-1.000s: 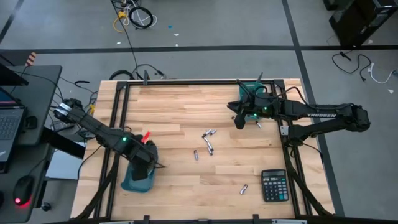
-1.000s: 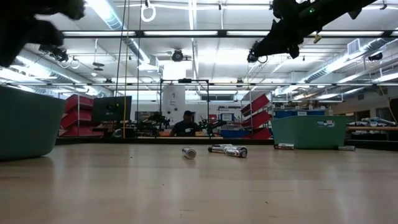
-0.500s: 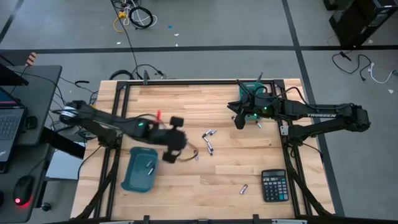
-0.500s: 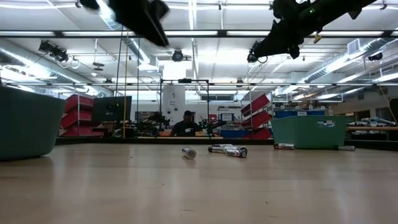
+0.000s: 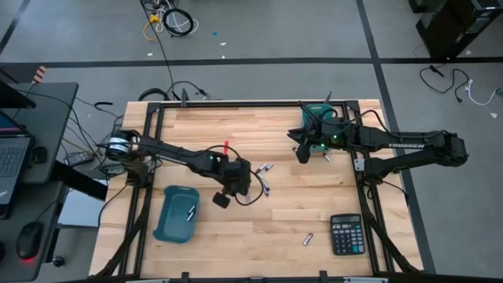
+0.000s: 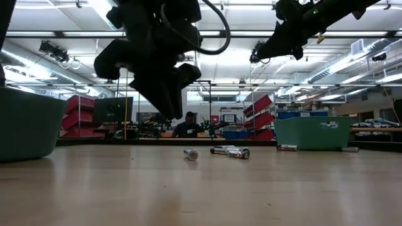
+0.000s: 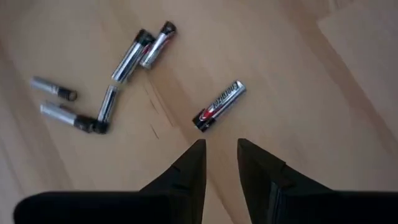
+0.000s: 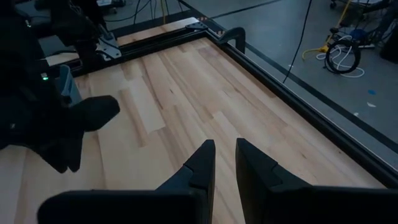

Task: Sort batteries
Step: Put the silver battery into the blue bin

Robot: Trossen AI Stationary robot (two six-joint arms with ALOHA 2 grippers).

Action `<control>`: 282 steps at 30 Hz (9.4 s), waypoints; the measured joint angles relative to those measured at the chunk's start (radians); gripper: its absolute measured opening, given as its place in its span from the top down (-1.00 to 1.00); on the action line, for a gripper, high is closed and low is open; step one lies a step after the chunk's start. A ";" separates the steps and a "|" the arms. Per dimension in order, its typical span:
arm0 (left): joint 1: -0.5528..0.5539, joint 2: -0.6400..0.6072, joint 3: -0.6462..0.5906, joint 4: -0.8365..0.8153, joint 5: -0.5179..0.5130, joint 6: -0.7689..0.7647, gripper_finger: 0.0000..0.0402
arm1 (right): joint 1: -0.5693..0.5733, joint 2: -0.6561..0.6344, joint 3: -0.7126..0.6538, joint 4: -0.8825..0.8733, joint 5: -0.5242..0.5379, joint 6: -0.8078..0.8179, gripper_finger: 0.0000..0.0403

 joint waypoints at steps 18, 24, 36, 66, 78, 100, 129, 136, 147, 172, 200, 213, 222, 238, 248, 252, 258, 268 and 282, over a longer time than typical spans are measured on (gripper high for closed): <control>0.042 0.111 0.001 0.165 0.174 0.233 0.55 | 0.000 0.000 0.000 -0.012 0.002 0.000 0.75; 0.061 0.113 0.001 0.157 0.198 0.258 0.44 | 0.000 0.000 0.000 -0.011 0.002 -0.001 0.75; 0.066 0.159 0.001 0.226 0.240 0.336 0.24 | 0.000 0.000 0.000 -0.013 0.001 -0.002 0.75; 0.127 0.248 0.001 0.250 0.346 0.334 0.24 | 0.000 0.000 0.000 -0.037 0.001 0.006 0.75; 0.131 0.268 0.000 0.339 0.378 0.335 0.24 | 0.000 0.000 0.000 -0.037 0.001 0.008 0.75; 0.150 0.279 0.003 0.334 0.419 0.203 0.89 | 0.000 0.000 0.000 -0.045 0.001 0.007 0.75; -0.241 -0.481 0.000 -0.325 -0.197 -0.965 0.89 | -0.003 0.000 0.000 -0.029 0.010 -0.013 0.75; -0.565 -0.466 0.001 -0.488 -0.567 -1.608 0.89 | -0.001 0.000 0.000 0.000 0.011 0.000 0.75; -0.833 -0.289 0.001 -0.750 -0.377 -1.951 0.85 | -0.001 0.000 0.000 0.032 0.011 0.023 0.75; -0.839 -0.365 -0.382 -0.471 -0.544 -2.185 0.88 | -0.001 0.000 0.000 0.044 0.012 0.016 0.75; -0.798 -0.433 -0.231 -0.406 -0.709 -1.937 0.25 | -0.001 0.053 0.001 0.048 0.010 0.056 0.75; -0.408 -0.531 -0.019 -0.427 -0.734 -1.072 0.25 | -0.024 0.308 0.244 -0.226 0.072 0.042 0.75; -0.097 -0.560 -0.218 0.007 -0.450 -0.514 0.25 | -0.056 0.433 0.341 -0.544 0.088 0.112 0.74; 0.124 -0.563 -0.498 1.023 -0.376 -0.214 0.25 | -0.082 0.667 0.433 -0.708 0.027 -0.005 0.50; 0.169 -0.562 -0.503 1.037 -0.379 -0.215 0.25 | -0.072 0.786 0.517 -0.783 0.029 -0.321 0.39; 0.169 -0.562 -0.503 1.027 -0.379 -0.216 0.25 | -0.056 0.785 0.514 -0.830 0.059 -0.428 0.38; 0.170 -0.562 -0.503 1.005 -0.397 -0.192 0.25 | -0.056 0.785 0.511 -0.836 0.010 -0.400 0.33; 0.170 -0.562 -0.503 0.900 -0.550 -0.189 0.25 | -0.058 0.787 0.449 -0.782 0.081 -0.410 0.18; 0.170 -0.562 -0.502 0.798 -0.560 -0.216 0.25 | -0.098 0.787 0.449 -0.764 0.049 -0.395 0.16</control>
